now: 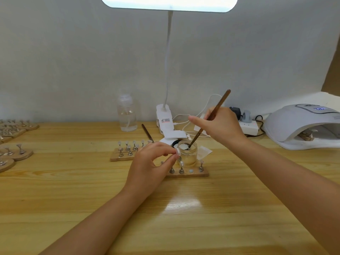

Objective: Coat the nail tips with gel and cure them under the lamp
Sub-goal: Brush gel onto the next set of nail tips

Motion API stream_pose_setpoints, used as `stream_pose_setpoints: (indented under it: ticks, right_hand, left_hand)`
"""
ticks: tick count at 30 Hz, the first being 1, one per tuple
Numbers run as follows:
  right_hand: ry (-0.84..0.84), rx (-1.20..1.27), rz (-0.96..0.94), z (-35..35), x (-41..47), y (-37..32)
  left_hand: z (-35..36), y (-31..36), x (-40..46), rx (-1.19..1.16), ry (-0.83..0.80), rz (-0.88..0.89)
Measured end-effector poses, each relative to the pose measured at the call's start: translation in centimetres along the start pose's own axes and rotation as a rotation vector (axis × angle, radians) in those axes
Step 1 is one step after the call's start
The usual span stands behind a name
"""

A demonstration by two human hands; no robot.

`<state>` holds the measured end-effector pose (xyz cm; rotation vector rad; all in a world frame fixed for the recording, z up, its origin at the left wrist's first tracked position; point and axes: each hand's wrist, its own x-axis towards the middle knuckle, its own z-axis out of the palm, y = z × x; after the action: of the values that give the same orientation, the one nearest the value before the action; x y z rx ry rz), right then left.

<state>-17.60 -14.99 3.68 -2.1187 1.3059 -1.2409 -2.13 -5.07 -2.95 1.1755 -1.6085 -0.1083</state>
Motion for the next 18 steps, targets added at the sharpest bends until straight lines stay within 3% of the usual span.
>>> stream_pose_setpoints:
  ticks: [12, 18]
  right_hand:
    - [0.098, 0.095, 0.092, -1.5, -0.3, 1.3]
    - [0.173, 0.412, -0.012, -1.2, -2.7, -0.1]
  left_hand:
    - [0.1, -0.1, 0.0, -0.022, 0.008, -0.009]
    - [0.0, 0.0, 0.0, -0.017, 0.018, -0.031]
